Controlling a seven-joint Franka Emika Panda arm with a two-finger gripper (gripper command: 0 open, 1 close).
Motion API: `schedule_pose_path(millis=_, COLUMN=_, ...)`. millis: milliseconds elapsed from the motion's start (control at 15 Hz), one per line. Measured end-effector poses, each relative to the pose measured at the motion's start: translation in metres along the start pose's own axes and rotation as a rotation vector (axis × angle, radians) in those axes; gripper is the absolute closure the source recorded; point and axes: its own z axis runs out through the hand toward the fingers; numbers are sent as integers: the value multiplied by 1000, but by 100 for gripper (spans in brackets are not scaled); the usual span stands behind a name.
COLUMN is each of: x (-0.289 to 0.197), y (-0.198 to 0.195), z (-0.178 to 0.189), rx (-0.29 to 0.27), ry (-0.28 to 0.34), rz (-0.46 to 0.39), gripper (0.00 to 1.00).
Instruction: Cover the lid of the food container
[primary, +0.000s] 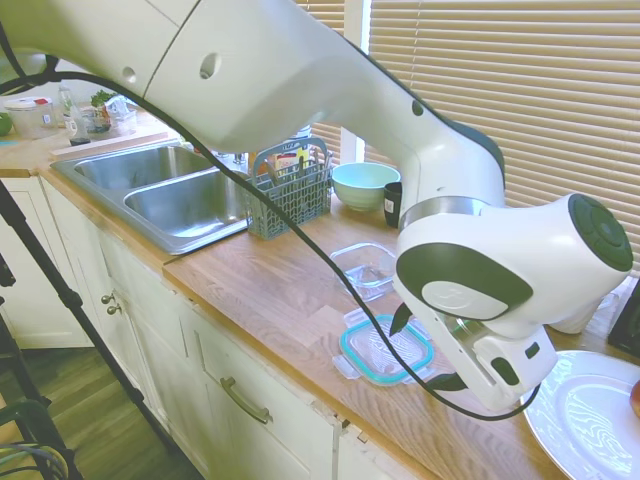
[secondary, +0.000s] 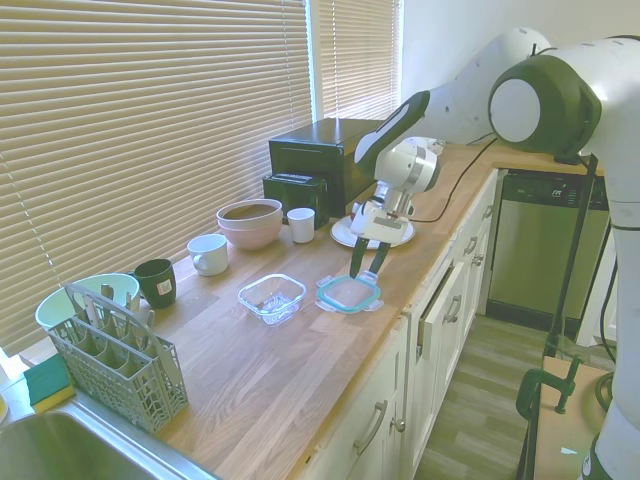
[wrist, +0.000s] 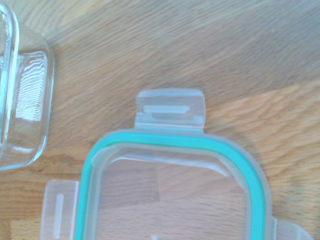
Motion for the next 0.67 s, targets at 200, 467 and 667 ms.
schedule_pose_path(millis=200, x=-1, y=-3, z=2, rx=0, ry=-7, rz=1, gripper=0)
schedule_pose_path(millis=467, x=-1, y=-4, z=3, rx=-1, ry=-8, rz=11, gripper=0)
schedule_pose_path(millis=667, x=-2, y=-3, z=4, rx=-1, ry=-9, rz=12, gripper=100)
